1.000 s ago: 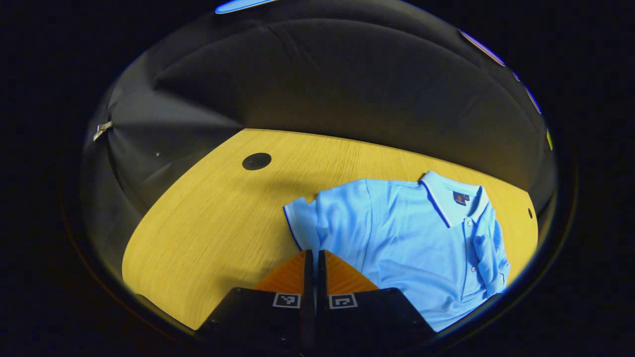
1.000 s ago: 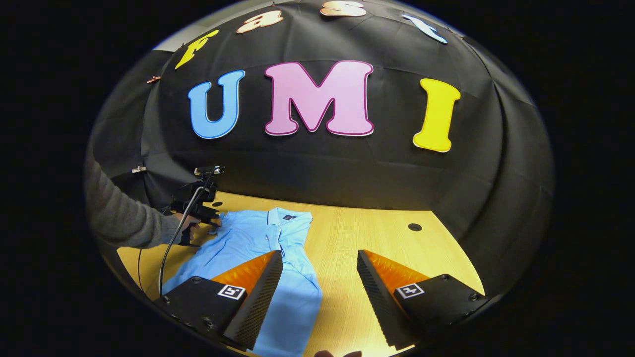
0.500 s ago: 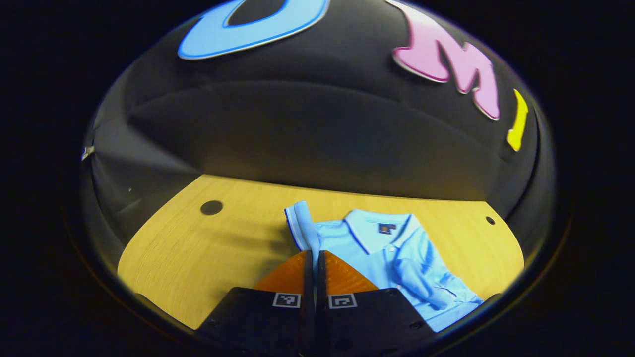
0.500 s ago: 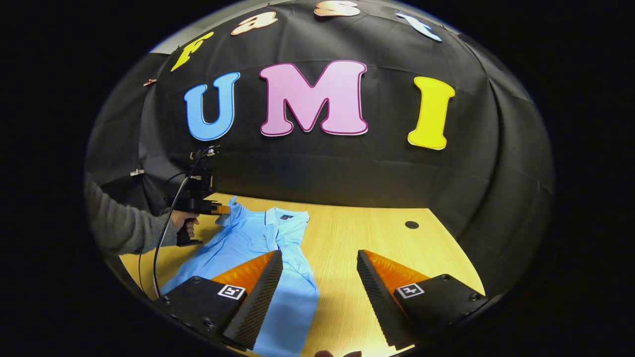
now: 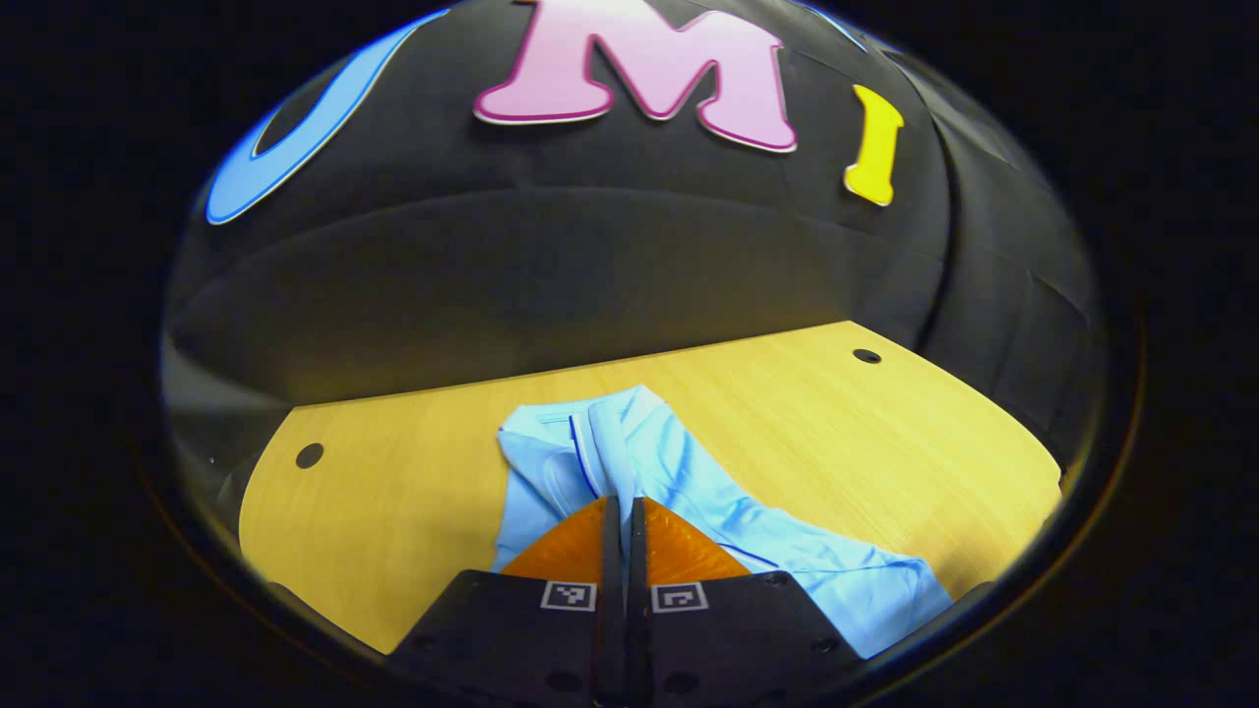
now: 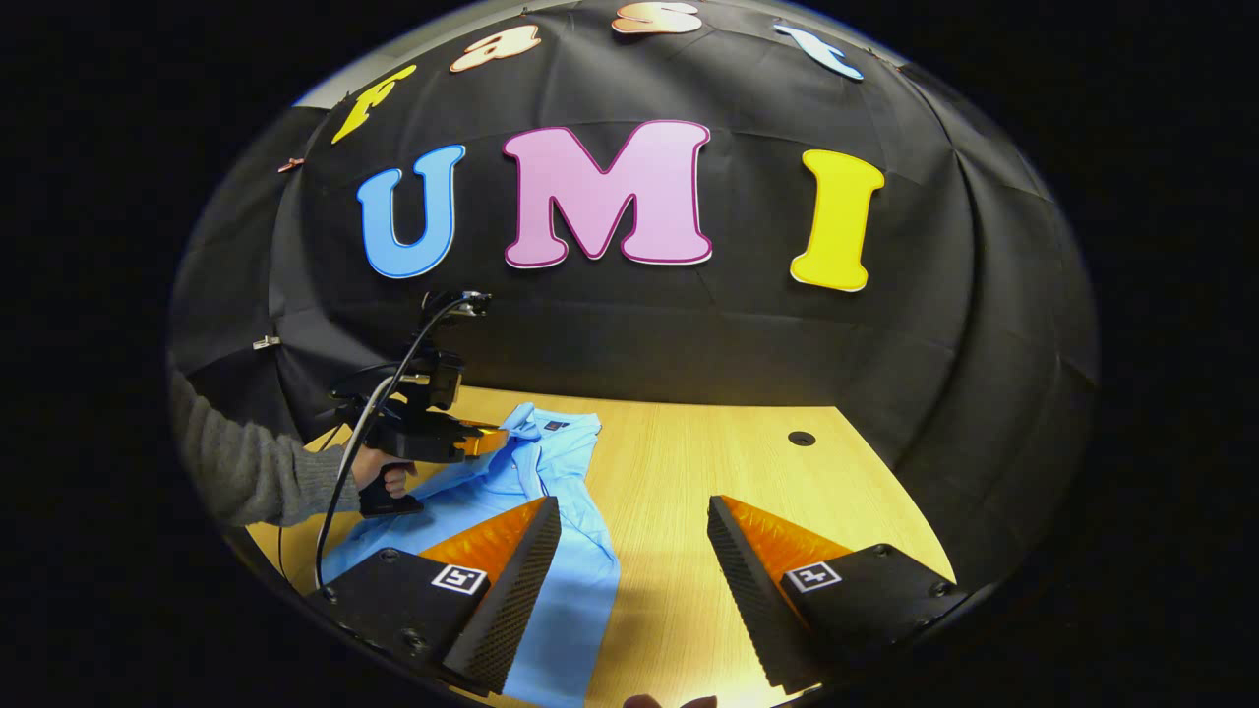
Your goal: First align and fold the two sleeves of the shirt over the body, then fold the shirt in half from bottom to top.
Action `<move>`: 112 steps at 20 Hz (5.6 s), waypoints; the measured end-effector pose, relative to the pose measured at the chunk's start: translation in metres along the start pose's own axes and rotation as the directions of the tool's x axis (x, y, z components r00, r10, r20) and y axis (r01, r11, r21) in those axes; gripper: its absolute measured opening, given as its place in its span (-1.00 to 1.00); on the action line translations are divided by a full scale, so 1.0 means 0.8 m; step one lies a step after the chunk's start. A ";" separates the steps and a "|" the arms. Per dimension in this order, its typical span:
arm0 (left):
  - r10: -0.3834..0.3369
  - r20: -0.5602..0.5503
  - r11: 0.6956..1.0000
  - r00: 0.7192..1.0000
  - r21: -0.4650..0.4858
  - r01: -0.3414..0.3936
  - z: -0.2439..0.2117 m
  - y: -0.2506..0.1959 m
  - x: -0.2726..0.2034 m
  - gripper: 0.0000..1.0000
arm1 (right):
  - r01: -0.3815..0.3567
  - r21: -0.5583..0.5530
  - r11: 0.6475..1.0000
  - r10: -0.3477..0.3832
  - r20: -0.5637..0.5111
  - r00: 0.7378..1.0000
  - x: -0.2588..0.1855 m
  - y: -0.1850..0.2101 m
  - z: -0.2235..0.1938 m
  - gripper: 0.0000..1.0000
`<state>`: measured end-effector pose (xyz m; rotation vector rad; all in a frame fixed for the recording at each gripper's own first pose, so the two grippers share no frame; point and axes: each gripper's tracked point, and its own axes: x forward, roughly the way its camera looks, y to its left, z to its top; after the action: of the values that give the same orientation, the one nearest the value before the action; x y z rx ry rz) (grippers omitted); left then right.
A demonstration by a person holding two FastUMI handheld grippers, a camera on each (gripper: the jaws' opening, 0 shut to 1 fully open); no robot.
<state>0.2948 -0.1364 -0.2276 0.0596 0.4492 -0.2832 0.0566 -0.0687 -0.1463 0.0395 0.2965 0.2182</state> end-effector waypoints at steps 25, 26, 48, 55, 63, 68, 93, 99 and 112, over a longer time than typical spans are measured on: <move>0.118 -0.117 0.960 0.986 0.268 -0.083 -0.065 -0.017 0.031 0.45 | 0.051 0.036 0.998 -0.050 -0.042 0.998 -0.023 -0.030 -0.026 0.88; 0.119 -0.110 0.962 0.987 0.260 -0.087 -0.064 -0.016 0.030 0.63 | 0.050 0.036 0.998 -0.049 -0.042 0.998 -0.023 -0.029 -0.025 0.88; 0.074 -0.159 0.996 0.985 0.070 -0.063 -0.176 -0.005 -0.352 0.96 | -0.009 0.042 0.999 0.025 -0.375 0.927 -0.096 0.063 -0.193 0.92; 0.096 -0.311 0.994 0.946 -0.024 -0.109 -0.278 0.006 -0.391 0.96 | -0.005 0.032 0.999 0.020 -0.469 0.883 -0.113 0.083 -0.252 0.92; 0.146 -0.336 0.987 0.930 -0.017 -0.161 -0.307 0.038 -0.375 0.96 | 0.020 0.050 0.999 0.009 -0.531 0.848 -0.116 0.085 -0.290 0.92; 0.124 -0.351 0.990 0.928 -0.025 -0.142 -0.316 0.038 -0.368 0.99 | 0.009 0.018 1.000 0.002 -0.539 0.842 -0.111 0.093 -0.302 0.93; 0.157 -0.169 0.954 0.973 -0.228 -0.194 -0.164 0.021 -0.316 -0.87 | -0.067 0.127 0.990 0.105 -0.326 0.940 -0.008 0.110 -0.159 -0.91; 0.209 -0.036 0.951 0.977 -0.224 -0.212 -0.064 0.049 -0.251 -0.88 | -0.047 0.171 0.984 0.087 -0.235 0.968 0.073 0.079 -0.097 -0.89; 0.292 0.031 0.922 0.956 -0.276 -0.273 0.023 0.132 -0.088 -0.88 | -0.053 0.146 0.988 0.075 -0.149 0.986 0.264 0.060 -0.033 -0.91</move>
<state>0.2713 -0.0189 -0.1810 -0.1513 0.3984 0.0626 0.2363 0.0243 -0.2286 0.1739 0.4656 0.2649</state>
